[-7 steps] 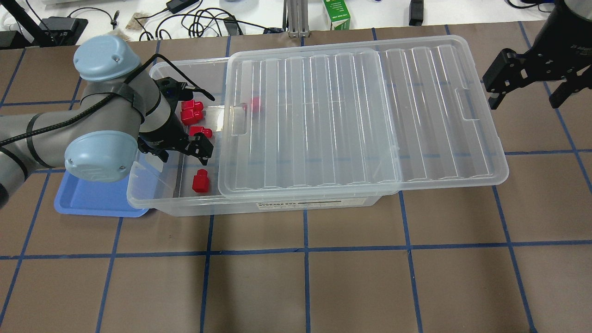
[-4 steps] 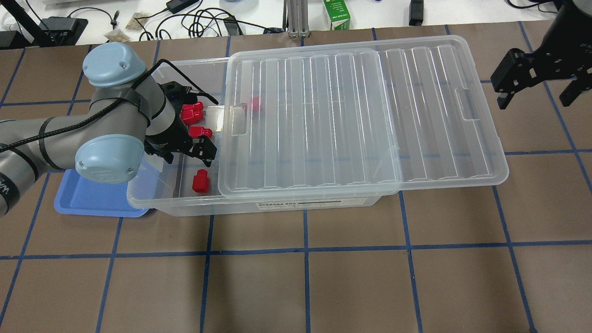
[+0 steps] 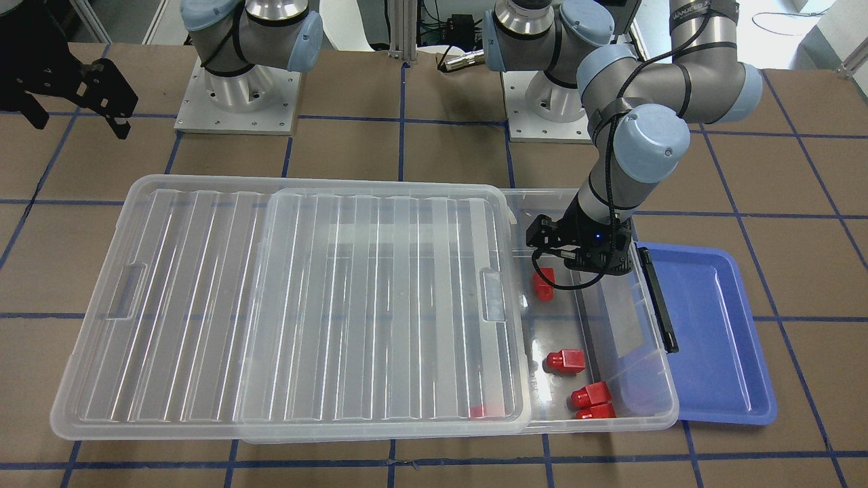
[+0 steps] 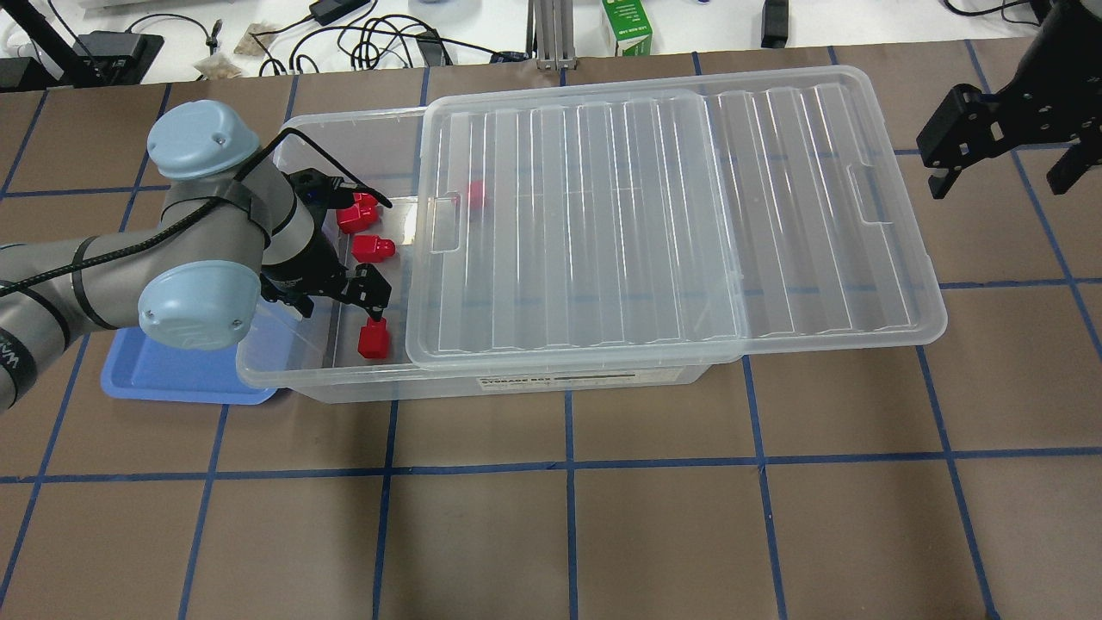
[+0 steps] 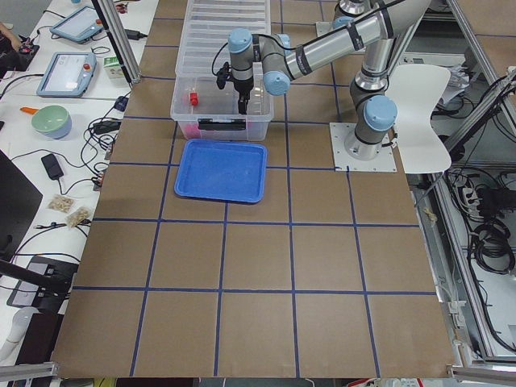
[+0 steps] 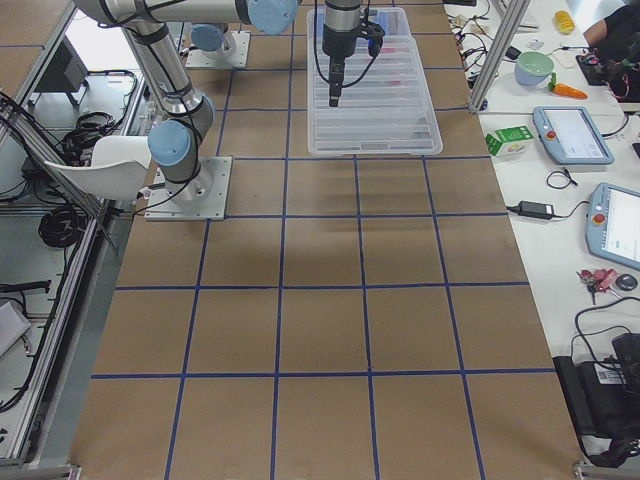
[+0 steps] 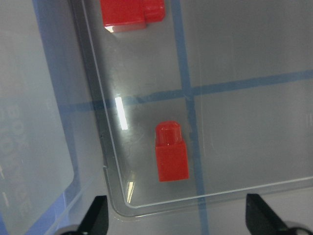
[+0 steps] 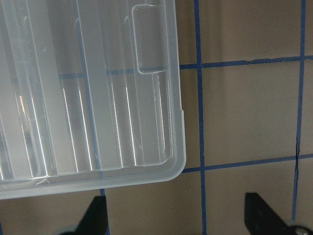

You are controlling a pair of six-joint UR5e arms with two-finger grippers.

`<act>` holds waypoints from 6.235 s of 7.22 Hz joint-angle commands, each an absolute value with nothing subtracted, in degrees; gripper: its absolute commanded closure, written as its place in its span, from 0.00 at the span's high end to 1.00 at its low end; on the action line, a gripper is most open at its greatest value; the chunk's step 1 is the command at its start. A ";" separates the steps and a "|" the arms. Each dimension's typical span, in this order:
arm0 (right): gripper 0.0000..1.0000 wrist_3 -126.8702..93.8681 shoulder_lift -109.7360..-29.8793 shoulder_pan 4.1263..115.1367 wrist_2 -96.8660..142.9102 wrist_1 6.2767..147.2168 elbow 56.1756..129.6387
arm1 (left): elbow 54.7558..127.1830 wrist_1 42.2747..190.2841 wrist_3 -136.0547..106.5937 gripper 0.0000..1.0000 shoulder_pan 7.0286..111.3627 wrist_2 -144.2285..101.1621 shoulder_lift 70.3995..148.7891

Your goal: Place red block in blue tray from box

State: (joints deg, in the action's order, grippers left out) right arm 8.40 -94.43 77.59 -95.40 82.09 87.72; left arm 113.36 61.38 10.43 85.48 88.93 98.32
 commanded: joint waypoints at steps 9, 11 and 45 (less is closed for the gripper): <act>1.00 8.26 -94.92 77.61 -94.92 81.83 88.42 | 114.61 59.94 7.91 1.00 85.87 85.69 101.34; 1.00 8.35 -94.83 77.61 -94.83 81.91 88.51 | 114.61 59.68 7.74 1.00 85.69 85.96 102.39; 1.00 16.77 -78.77 67.33 -94.92 96.94 91.76 | 92.62 78.61 37.58 0.05 64.80 91.41 106.59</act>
